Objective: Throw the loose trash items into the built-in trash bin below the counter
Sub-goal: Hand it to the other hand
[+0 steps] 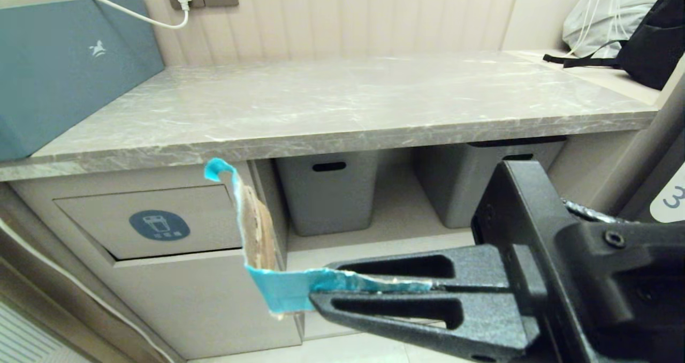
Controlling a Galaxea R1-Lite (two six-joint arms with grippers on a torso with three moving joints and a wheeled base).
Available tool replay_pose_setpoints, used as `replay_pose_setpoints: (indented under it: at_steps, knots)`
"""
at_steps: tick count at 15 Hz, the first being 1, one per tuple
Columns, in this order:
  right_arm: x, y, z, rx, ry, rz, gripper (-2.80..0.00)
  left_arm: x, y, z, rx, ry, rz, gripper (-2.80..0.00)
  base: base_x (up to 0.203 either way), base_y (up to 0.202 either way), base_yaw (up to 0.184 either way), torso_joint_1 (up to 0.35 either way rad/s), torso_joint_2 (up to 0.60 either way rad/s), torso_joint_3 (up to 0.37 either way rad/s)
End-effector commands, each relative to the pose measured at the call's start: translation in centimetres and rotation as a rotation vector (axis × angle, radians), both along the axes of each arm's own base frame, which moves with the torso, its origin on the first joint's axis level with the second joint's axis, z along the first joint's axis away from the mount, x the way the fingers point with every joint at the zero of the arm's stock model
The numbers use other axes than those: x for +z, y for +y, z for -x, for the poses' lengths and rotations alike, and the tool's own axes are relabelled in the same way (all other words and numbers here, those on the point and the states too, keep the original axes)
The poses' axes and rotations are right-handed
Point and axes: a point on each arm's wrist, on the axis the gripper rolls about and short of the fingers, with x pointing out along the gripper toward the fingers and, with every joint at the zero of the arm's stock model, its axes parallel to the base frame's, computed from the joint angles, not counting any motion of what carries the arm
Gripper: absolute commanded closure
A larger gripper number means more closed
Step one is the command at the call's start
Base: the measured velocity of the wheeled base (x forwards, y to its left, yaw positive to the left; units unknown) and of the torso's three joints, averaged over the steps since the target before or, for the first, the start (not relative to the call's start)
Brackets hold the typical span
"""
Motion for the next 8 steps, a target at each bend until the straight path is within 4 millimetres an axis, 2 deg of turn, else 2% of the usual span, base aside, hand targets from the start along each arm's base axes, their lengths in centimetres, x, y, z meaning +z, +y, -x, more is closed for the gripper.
replay_pose_setpoints:
  at_steps: [1, 5, 7, 8]
  knots:
    - [0.6, 0.2, 0.4, 0.011, -0.017, -0.020, 0.00, 1.8, 0.0, -3.1, -0.005, 0.104, 0.007, 0.00, 0.000, 0.000, 0.000, 0.000, 0.00, 0.000]
    - [-0.3, 1.1, 0.1, 0.011, -0.002, 0.012, 0.00, 4.4, -0.2, -9.3, -0.018, 0.086, 0.030, 0.00, 0.000, 0.000, 0.000, 0.000, 0.00, 0.000]
    - [-0.1, 1.1, 0.3, 0.018, -0.006, 0.005, 0.00, 5.7, -0.3, -10.9, -0.027, -0.010, 0.036, 0.00, 0.000, 0.000, 0.000, 0.000, 0.00, 0.000]
    - [0.0, 1.2, 0.4, 0.023, -0.009, 0.002, 0.00, 6.0, -0.3, -10.8, -0.036, -0.028, 0.039, 0.00, 0.000, 0.000, 0.000, 0.000, 0.00, 0.000]
